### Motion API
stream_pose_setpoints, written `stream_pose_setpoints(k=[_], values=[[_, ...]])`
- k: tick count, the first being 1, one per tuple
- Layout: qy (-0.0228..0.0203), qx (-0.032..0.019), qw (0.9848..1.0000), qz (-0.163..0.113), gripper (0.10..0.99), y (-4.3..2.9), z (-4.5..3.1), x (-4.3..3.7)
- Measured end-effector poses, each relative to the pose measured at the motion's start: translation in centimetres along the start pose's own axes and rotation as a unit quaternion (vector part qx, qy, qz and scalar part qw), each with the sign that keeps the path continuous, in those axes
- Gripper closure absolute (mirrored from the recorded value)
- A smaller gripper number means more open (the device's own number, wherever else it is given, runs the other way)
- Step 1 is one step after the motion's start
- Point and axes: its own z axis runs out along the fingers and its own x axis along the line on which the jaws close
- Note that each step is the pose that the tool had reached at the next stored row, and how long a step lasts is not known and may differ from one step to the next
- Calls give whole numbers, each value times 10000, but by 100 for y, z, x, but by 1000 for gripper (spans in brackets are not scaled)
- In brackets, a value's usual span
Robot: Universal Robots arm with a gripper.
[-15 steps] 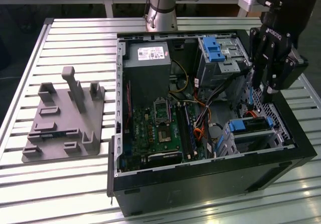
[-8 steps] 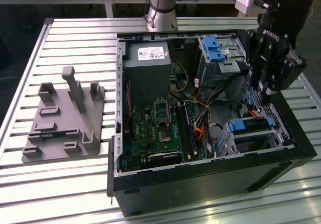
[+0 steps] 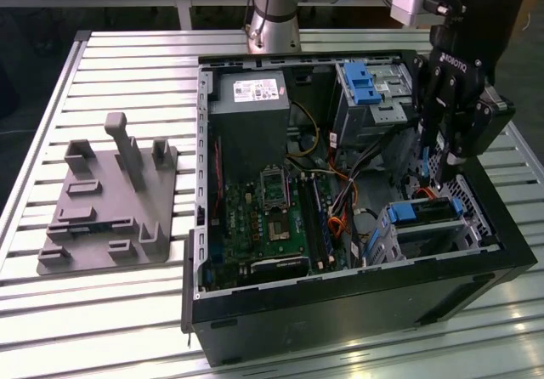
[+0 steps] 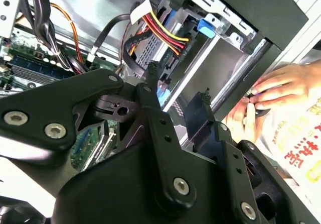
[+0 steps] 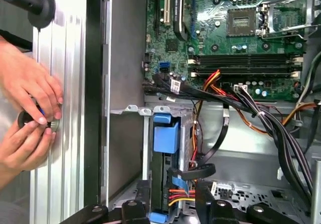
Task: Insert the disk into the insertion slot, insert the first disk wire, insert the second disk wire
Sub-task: 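Insert the second disk wire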
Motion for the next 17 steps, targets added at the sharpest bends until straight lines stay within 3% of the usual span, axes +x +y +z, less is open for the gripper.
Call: stream_pose_setpoints(k=[4,13,15,16,17], values=[[63,6,10000,-32,600,38,12,-6],[124,34,9998,-165,600,94,53,-20],[134,39,9997,-189,612,102,70,-25],[138,40,9997,-194,686,106,78,-28],[141,41,9997,-198,686,108,86,-31]])
